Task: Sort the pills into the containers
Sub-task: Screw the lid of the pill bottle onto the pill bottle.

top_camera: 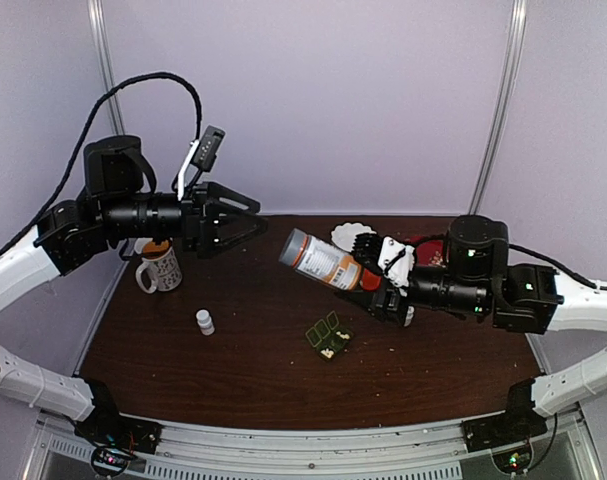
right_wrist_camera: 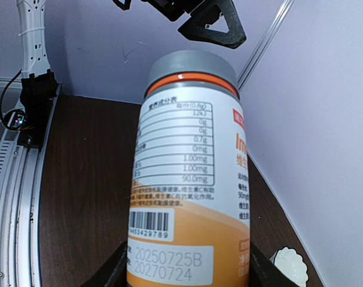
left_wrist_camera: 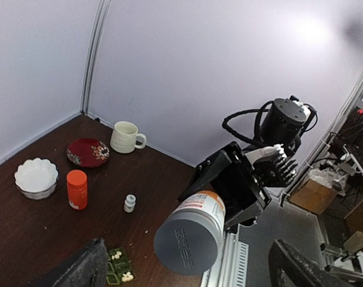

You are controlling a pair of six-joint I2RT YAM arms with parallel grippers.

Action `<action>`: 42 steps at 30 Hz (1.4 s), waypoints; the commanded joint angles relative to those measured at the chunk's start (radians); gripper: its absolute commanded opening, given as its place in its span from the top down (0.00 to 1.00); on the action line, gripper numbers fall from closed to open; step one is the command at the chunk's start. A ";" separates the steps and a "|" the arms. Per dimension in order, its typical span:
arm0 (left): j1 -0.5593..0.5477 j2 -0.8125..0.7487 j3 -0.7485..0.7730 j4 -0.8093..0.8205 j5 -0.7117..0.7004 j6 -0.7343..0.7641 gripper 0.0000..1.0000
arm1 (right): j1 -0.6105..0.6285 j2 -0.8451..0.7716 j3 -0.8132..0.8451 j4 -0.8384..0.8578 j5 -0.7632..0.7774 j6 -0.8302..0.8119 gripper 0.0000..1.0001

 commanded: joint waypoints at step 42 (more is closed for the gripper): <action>0.001 0.104 -0.045 -0.029 0.370 0.340 0.64 | -0.006 0.098 0.182 -0.048 -0.374 0.105 1.00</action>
